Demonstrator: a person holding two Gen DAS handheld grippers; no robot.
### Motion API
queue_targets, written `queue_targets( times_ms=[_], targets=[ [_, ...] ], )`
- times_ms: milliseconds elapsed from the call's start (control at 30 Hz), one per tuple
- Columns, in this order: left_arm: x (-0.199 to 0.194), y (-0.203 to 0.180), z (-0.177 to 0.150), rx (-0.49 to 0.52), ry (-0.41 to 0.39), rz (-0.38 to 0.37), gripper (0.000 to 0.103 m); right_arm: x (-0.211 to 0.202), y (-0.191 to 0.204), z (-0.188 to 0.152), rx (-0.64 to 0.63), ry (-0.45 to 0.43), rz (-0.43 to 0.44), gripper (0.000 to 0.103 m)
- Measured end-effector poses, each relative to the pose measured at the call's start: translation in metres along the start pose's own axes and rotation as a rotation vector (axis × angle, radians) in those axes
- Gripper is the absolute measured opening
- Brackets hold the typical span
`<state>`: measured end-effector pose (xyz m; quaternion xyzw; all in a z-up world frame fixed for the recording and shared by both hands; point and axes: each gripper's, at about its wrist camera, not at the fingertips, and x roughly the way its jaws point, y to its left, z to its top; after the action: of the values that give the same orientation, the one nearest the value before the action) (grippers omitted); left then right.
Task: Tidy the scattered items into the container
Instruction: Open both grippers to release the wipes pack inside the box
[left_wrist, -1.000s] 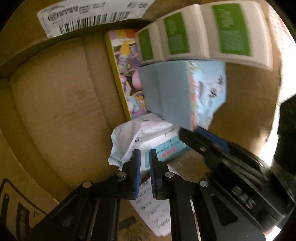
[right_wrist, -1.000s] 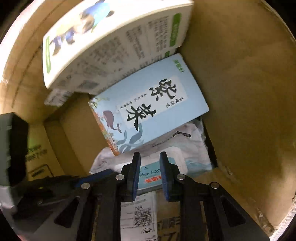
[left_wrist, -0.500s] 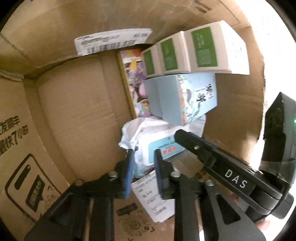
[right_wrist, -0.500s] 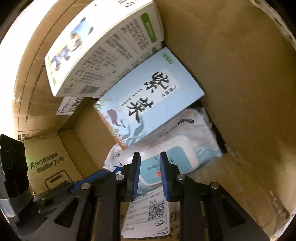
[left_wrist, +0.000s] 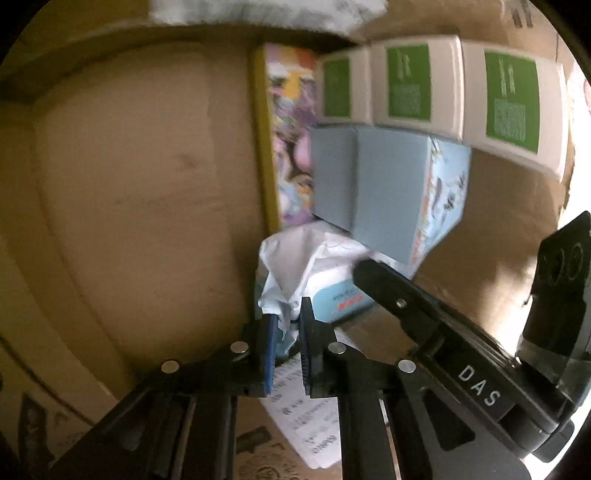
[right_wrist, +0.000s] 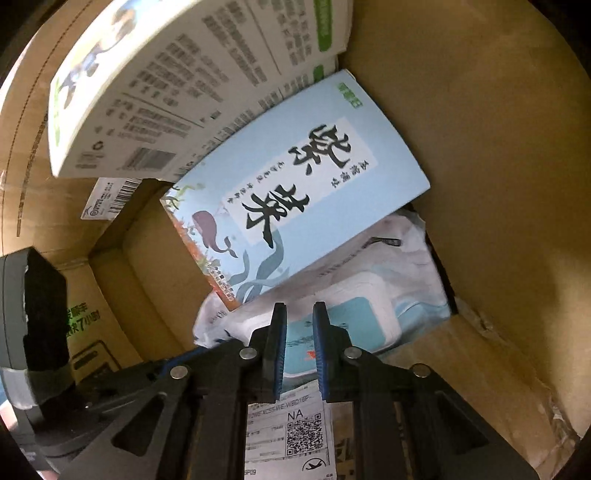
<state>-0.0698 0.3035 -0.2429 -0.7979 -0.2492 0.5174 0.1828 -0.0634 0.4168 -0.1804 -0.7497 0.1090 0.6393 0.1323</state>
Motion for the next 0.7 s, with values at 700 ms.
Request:
queue_targets(
  times_ms=[700],
  targets=[
    [-0.015,-0.040,-0.034,0.065,-0.106,0.148,0.026,-0.052,0.033,0.013,-0.055,-0.128,0.012,0.012]
  ],
)
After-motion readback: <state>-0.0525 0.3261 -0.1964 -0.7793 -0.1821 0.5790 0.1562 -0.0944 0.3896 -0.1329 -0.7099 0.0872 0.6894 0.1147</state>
